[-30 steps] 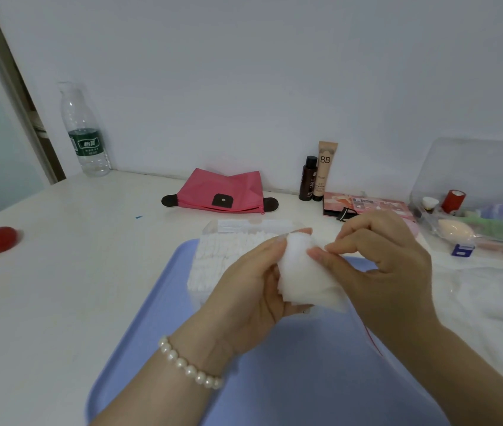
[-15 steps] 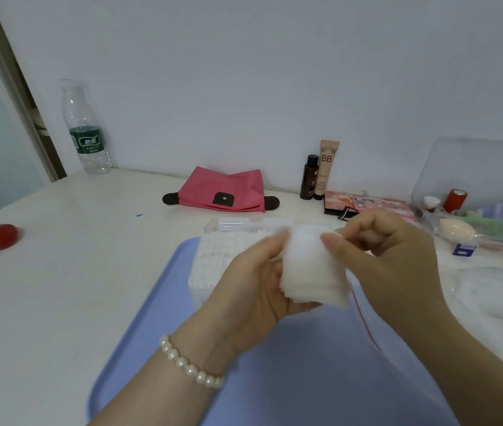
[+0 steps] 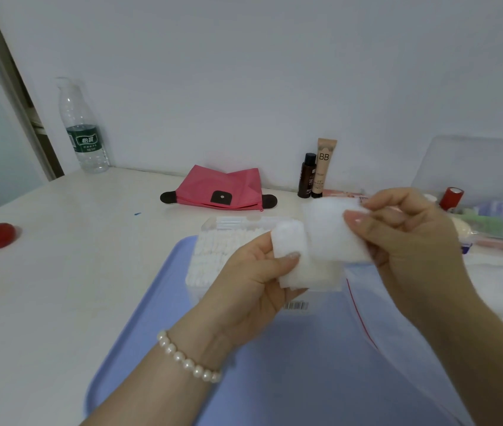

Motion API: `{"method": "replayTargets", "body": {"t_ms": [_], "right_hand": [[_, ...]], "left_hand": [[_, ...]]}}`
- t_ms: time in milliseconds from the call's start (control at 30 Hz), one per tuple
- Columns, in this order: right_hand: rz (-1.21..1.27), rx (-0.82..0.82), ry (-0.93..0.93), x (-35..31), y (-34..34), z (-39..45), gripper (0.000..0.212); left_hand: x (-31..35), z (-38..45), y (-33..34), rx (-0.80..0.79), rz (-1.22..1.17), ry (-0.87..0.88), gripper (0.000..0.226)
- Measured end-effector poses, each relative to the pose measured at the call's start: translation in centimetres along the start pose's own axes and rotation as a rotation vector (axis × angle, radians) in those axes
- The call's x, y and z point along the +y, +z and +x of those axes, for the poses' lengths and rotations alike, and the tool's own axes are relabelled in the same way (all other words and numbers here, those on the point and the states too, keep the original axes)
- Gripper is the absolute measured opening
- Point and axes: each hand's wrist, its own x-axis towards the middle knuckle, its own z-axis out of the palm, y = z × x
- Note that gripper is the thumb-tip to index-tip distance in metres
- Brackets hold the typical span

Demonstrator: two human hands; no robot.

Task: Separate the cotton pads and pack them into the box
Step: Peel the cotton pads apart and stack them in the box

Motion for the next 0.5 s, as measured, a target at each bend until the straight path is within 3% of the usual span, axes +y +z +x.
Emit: {"method": "replayTargets", "body": {"t_ms": [100,267,500], "right_hand": [[-0.213,-0.005,-0.063,1.0,1.0,-0.9,0.025],[-0.366,0.011,-0.159,1.8,1.5,-1.4,0.025],[-0.427,0.058,-0.201,2.6,1.5,-1.8,0.027]], "left_hand": [[0.0,0.0,0.2,0.007,0.005,0.000,0.039],[-0.1,0.0,0.5,0.037,0.005,-0.023,0.041],[0.1,-0.2,0.9,0.055,-0.038,-0.069,0.039]]}}
